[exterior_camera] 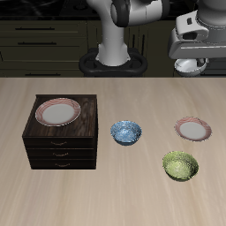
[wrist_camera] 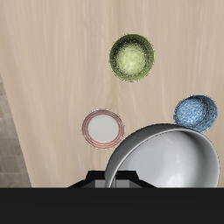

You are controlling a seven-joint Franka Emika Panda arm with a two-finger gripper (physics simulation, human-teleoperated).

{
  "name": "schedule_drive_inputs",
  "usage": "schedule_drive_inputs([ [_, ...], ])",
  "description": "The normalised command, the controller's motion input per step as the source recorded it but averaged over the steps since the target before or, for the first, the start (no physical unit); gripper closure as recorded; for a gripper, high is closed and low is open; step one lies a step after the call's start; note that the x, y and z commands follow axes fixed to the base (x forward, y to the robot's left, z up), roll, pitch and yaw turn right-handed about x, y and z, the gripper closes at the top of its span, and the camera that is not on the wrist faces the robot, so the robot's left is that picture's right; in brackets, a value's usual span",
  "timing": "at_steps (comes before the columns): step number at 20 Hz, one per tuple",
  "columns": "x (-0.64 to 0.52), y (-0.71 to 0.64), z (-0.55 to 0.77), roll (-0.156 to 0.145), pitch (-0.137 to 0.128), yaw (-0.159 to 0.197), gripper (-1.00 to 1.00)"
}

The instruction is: Place the white bowl onto the plate that is on the left side of the table

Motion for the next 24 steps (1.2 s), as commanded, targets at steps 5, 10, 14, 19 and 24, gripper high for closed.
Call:
schedule_drive_inputs([
  [5,-0.10,0.31,0.04,-0.028,-0.006,-0.014,1.00],
  [10,-0.15,0.18,-0.03,-0.075,-0.036,0.023,1.00],
  [14,-0.23,0.06,0.05,-0.024,-0.091,0.035,1.00],
  [19,-0.19,0.11,-0.13,0.010,-0.058,0.025,1.00],
  [24,-0.07,0.09,-0.17,-0.003,-0.005,0.015,1.00],
])
